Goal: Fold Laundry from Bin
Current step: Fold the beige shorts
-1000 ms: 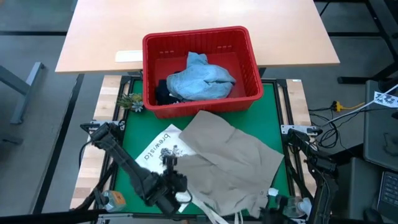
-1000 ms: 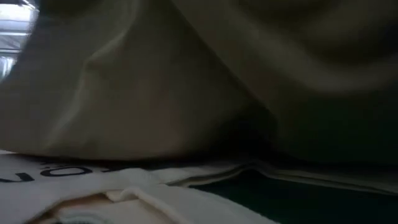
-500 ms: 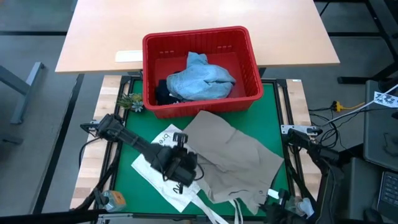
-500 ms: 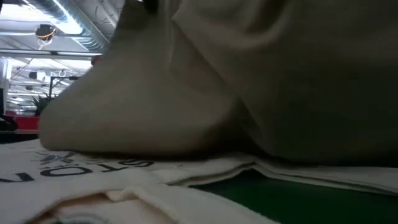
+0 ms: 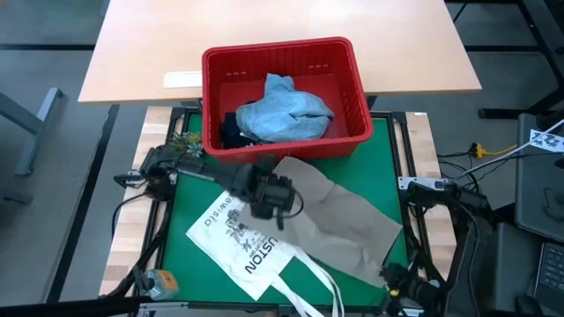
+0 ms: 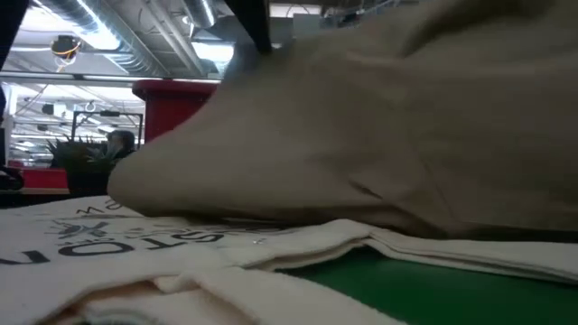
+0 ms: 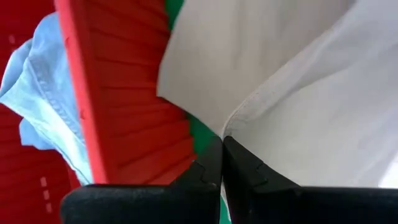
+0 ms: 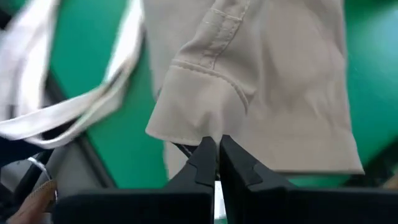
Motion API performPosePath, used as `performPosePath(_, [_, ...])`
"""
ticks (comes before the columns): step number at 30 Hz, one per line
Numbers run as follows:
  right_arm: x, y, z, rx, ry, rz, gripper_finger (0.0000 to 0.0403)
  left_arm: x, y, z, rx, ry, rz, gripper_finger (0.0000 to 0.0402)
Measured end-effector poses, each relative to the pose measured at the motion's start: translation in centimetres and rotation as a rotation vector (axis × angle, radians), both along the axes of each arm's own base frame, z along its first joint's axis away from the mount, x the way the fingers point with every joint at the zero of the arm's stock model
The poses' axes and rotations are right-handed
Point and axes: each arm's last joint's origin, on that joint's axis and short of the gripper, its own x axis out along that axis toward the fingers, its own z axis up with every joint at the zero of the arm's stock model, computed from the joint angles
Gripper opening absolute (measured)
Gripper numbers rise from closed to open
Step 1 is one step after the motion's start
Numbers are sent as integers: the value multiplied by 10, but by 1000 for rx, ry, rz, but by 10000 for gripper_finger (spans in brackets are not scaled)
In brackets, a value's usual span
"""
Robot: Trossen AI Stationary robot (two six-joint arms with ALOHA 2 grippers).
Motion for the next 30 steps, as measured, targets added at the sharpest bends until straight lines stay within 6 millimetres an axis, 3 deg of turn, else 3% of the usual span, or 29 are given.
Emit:
performPosePath(6, [-7,-18,-1,23,-4,-93,5,12,46,-7,-26,-9,56,0])
performPosePath(12, [-15,-38,6,61,-8,-162,5,19,74,-9,-69,-55,89,0])
performPosePath(23, [-24,-60,30,175,7,-210,5,22,91,-8,-68,-91,122,0])
performPosePath(30, [-27,-61,24,162,122,-169,5,26,91,-6,-71,-138,120,0])
